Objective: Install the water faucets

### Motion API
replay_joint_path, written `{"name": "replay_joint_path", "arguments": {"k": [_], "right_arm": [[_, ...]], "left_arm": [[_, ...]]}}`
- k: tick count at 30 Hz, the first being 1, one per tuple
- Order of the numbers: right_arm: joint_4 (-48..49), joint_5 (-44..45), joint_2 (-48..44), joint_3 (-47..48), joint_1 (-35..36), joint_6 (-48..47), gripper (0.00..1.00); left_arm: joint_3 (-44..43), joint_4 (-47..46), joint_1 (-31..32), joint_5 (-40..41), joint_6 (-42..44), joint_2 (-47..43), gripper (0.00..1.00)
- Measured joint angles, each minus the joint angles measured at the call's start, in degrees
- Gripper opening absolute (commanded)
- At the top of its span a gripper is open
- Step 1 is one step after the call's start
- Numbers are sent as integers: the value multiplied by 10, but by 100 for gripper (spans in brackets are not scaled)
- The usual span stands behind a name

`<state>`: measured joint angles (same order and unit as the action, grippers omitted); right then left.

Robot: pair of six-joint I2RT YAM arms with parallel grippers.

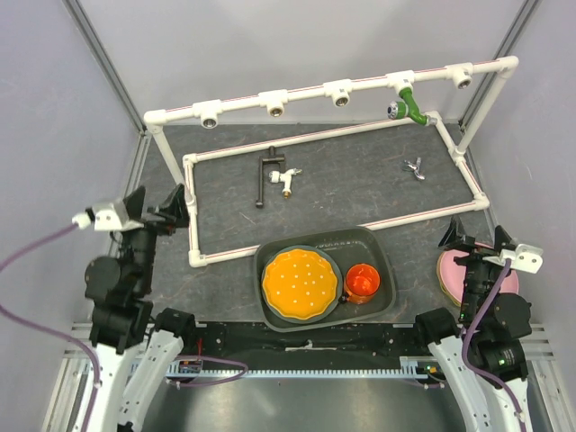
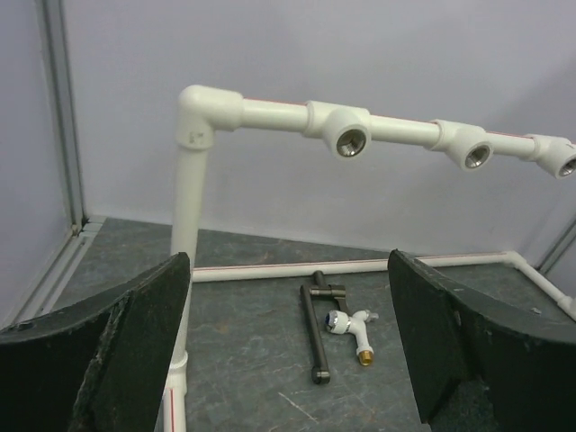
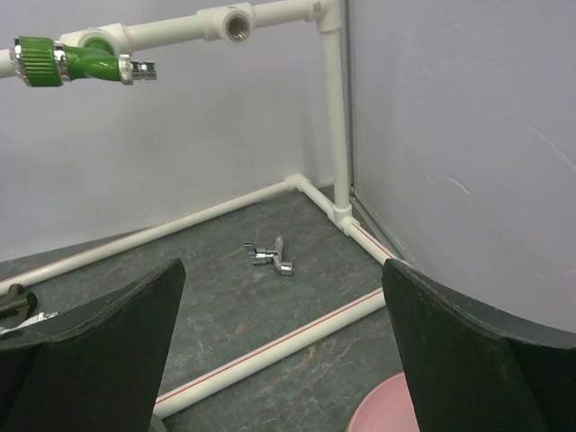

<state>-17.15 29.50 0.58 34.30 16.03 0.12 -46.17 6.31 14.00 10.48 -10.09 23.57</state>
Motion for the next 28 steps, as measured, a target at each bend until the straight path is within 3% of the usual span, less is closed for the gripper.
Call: {"name": "replay_joint_path", "arguments": {"k": [4,8,28], "right_arm": [[-8,18,0,0,3,8,98],[-14,35,0,0,3,14,98],[-23,49,0,0,4,38,98]], "left_arm": [[89,-9,0,33,10,-125,98],[148,-11,0,47,12,-196,98],[173,-22,0,50,12,-226,98]]}}
